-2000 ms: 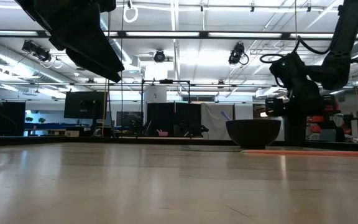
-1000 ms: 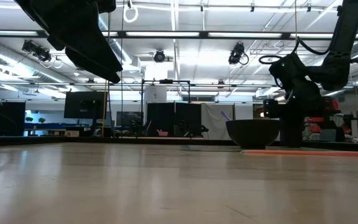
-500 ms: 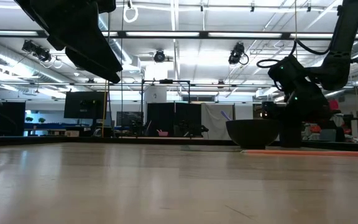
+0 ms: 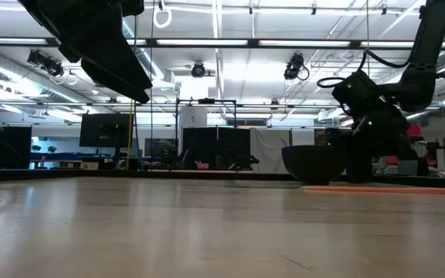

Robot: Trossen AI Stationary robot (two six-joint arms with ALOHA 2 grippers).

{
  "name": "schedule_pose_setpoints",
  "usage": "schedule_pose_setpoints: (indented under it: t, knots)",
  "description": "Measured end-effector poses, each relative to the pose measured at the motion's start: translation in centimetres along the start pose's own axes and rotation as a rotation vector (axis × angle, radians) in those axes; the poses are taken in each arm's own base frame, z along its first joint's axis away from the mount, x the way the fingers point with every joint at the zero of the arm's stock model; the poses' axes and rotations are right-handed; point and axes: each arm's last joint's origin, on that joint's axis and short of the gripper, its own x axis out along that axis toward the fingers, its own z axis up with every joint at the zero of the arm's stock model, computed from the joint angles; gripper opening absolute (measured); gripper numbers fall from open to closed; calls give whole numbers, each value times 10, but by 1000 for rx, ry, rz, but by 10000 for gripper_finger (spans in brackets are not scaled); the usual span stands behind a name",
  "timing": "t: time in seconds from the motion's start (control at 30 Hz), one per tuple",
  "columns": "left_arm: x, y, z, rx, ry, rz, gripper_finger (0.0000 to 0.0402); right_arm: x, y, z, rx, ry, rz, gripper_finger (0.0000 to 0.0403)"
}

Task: Pick & Place Utensil
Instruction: Put the black cup on the brown mat to the right of the black bowl

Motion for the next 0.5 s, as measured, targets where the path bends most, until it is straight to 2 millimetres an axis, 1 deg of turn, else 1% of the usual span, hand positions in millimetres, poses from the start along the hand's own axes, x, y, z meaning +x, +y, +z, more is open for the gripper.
schedule_pose_setpoints:
  t: [0.2, 0.5]
  knots:
    - [0, 0, 0, 0, 0, 0, 387, 0, 0, 0, 9, 1, 3, 398]
    - [0, 0, 0, 0, 0, 0, 387, 0, -1, -2, -26, 11, -6, 398]
